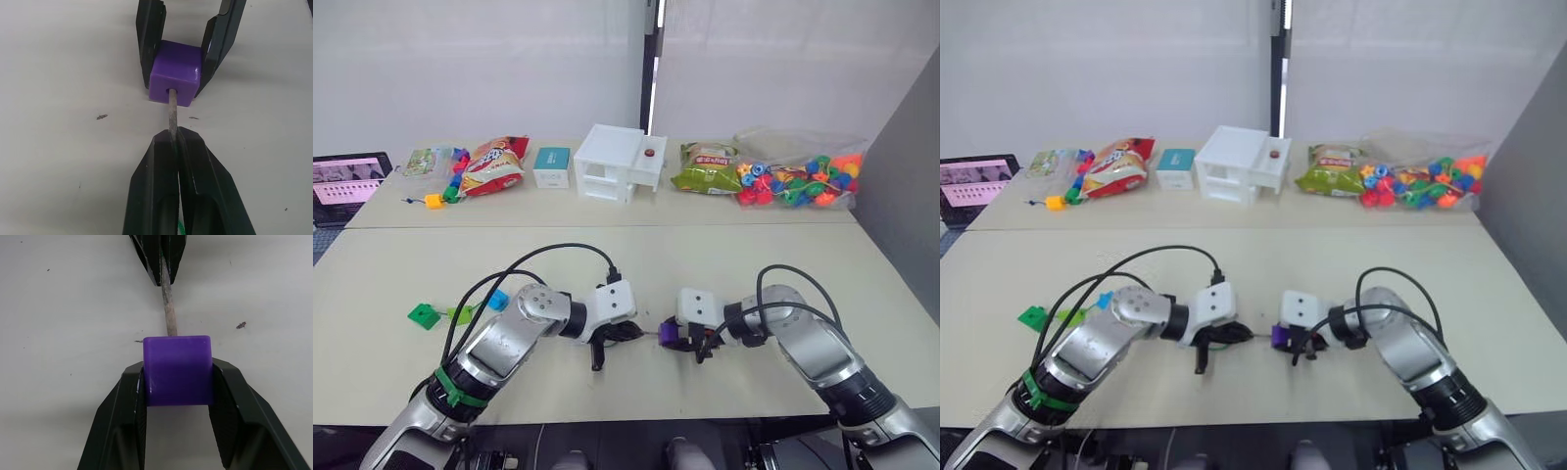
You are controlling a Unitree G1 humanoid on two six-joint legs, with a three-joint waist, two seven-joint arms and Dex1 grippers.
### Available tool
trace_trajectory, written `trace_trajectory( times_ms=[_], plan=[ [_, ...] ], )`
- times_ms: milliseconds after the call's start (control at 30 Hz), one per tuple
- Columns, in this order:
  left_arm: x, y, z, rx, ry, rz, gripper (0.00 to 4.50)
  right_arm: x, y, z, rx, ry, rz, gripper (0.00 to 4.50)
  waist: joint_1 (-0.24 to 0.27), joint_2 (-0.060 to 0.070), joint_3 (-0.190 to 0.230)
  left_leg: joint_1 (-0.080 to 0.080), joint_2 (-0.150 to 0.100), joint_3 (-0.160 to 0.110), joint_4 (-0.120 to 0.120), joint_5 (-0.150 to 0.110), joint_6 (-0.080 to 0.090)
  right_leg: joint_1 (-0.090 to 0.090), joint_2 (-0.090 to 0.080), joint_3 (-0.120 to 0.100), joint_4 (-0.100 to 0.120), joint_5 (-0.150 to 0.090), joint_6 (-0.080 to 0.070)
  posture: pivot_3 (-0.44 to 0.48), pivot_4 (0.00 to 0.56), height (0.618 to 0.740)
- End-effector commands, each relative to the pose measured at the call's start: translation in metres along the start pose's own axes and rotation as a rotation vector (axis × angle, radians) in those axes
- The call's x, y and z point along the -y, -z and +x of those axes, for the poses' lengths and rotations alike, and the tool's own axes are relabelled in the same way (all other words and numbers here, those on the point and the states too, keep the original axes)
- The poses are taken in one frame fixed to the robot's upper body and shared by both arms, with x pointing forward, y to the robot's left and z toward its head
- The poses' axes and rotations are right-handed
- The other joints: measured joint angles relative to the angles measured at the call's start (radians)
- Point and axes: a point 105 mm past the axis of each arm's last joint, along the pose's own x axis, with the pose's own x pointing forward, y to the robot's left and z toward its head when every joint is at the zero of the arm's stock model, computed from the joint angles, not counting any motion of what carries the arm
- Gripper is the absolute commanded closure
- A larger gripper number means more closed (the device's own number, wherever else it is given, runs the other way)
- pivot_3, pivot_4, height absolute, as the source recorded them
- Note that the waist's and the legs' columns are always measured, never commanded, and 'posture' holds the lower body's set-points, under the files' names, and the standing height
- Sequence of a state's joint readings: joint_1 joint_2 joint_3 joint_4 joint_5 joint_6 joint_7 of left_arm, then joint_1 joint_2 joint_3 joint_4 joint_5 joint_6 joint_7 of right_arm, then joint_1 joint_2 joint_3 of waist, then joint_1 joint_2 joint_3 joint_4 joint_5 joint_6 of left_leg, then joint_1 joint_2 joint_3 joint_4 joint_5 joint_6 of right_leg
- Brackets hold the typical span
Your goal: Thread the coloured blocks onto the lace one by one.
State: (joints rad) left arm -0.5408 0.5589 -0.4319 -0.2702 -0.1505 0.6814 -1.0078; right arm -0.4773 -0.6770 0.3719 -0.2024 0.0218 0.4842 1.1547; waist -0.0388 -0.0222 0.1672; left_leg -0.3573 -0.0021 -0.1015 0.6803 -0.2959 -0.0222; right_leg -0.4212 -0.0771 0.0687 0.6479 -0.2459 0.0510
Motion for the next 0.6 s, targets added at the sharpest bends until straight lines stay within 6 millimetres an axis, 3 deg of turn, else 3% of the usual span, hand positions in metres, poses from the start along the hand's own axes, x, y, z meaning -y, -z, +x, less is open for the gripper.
trace_trajectory(
  times_ms=[33, 367, 600],
  plan=[
    [0.011, -0.027, 0.013, 0.091, 0.075, 0.078, 4.50, -0.006, -0.021, 0.006, 0.064, -0.015, -0.049, 3.32, 0.003, 0.000, 0.000, 0.000, 0.000, 0.000, 0.000, 0.000, 0.000, 0.000, 0.000, 0.000, 0.000, 0.000, 0.000, 0.000, 0.150, 0.740],
    [0.018, -0.030, 0.022, 0.126, 0.177, 0.087, 4.50, -0.008, -0.026, 0.009, 0.080, -0.008, -0.040, 3.32, 0.013, 0.000, 0.000, 0.002, 0.000, 0.000, 0.002, 0.000, -0.001, 0.003, 0.000, 0.000, 0.000, 0.000, 0.000, 0.000, 0.150, 0.740],
    [0.011, 0.002, 0.008, 0.061, 0.181, 0.096, 4.50, -0.011, -0.009, 0.013, 0.060, -0.003, 0.001, 3.32, 0.005, 0.000, 0.000, 0.002, 0.000, 0.000, 0.001, 0.000, -0.001, 0.002, 0.001, 0.000, 0.000, 0.000, 0.000, 0.000, 0.150, 0.740]
  ],
)
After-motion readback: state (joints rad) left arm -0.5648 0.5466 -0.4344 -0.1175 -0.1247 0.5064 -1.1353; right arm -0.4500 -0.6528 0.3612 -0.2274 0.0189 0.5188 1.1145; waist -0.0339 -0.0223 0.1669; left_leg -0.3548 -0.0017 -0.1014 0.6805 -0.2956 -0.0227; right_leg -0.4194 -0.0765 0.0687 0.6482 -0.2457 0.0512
